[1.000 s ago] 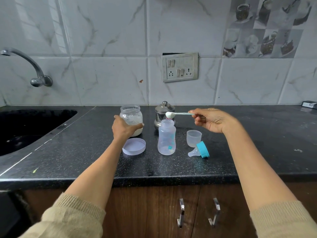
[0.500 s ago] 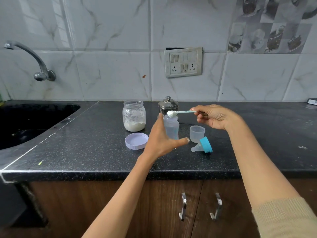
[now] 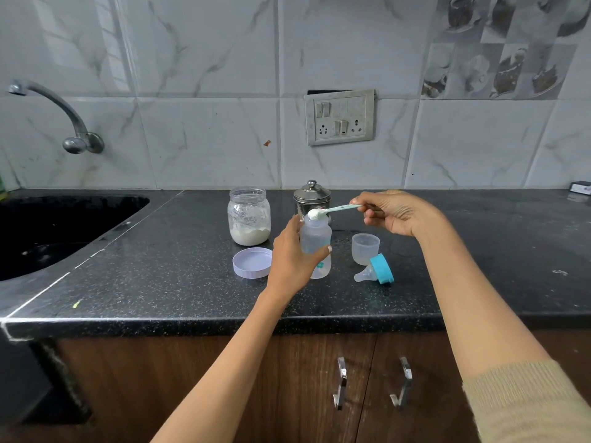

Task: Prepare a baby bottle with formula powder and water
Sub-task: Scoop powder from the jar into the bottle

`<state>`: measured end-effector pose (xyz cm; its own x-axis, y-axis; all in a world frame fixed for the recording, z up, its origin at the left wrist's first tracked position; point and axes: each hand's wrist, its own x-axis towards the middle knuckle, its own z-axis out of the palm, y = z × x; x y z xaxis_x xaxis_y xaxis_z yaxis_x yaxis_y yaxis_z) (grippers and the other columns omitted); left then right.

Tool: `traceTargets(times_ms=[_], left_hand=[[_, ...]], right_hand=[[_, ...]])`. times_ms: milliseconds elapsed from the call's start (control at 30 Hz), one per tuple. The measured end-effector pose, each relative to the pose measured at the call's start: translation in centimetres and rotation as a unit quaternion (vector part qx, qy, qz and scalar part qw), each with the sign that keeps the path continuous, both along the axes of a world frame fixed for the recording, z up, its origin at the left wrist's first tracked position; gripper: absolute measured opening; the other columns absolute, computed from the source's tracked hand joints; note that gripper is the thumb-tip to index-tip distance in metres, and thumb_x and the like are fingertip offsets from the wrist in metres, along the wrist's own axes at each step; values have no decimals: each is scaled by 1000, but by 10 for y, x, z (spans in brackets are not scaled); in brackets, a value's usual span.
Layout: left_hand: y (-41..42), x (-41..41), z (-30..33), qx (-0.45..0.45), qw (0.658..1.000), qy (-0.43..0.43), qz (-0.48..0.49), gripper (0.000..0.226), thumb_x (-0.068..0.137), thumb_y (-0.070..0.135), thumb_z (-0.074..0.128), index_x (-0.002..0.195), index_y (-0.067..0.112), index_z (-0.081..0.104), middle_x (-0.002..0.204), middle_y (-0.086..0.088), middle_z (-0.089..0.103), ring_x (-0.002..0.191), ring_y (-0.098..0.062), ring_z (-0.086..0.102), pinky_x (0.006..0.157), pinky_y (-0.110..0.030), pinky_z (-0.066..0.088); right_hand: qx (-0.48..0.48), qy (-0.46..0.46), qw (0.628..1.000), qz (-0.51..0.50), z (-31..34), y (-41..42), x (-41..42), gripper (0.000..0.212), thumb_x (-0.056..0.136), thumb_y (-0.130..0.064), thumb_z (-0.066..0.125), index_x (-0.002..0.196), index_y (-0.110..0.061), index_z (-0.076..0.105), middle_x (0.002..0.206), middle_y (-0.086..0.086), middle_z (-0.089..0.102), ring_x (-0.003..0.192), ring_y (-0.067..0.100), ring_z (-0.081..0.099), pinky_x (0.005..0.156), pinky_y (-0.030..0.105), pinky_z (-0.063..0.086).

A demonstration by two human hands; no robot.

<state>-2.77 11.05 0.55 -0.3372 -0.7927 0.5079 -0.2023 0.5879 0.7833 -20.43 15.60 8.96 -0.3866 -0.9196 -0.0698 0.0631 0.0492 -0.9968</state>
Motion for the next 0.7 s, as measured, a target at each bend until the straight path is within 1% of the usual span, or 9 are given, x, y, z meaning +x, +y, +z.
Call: traceTargets(times_ms=[67,133,200,300,400,533,633,700], left_hand=[[-1,0,0,-5,1000,4,1,63,75,19,77,129,11,46,119,1,59,110,-19,55,90,-26,44],[-2,0,-1,-7,1000,2,0,57,74,19,76,125,13,50,116,1,61,106,-18,57,89,-29,47],[-3,-1,-1,-8,1000,1,-1,57,74,19,76,125,14,50,117,-1,62,106,-18,57,90,-32,48],[-5,-2,-1,-4,1000,-3,1,61,74,20,77,127,13,49,119,-3,62,108,-20,57,93,-37,49],[-7,-2,-2,2,1000,-7,4,62,74,22,76,129,12,49,119,-4,62,109,-21,57,94,-41,49],[-9,-2,-3,4,1000,-11,13,60,75,23,76,127,10,49,118,-4,61,108,-22,56,92,-40,48],[-11,0,-2,1,1000,-10,12,58,74,22,76,125,10,50,115,-4,63,105,-22,57,90,-39,49],[-12,1,-2,-1,1000,-14,11,58,74,22,76,125,11,51,115,-3,63,105,-21,57,89,-38,49]], right_hand=[[3,14,1000,-7,2,-1,1,6,82,-3,65,86,2,67,51,1,60,35,4,46,41,14,49],[9,32,999,-15,5,-2,1,10,82,-3,66,88,5,67,54,2,60,35,4,46,42,15,49],[15,52,998,-21,7,-3,2,9,81,-2,66,87,5,67,56,2,59,35,4,46,42,16,50],[26,80,996,-24,12,-5,6,3,80,-2,66,79,1,66,56,2,58,34,3,45,42,16,50],[36,123,991,-27,18,-7,12,4,80,-1,67,80,2,65,62,4,57,34,3,45,43,16,51],[31,182,982,-27,25,-8,21,7,81,-1,66,84,5,64,65,7,57,46,8,47,45,18,53],[15,224,974,-16,26,-7,23,17,82,0,66,95,11,65,66,10,57,53,12,50,47,20,55],[6,265,964,-4,27,-6,24,20,82,-1,67,98,10,66,68,11,58,54,13,52,48,20,56]])
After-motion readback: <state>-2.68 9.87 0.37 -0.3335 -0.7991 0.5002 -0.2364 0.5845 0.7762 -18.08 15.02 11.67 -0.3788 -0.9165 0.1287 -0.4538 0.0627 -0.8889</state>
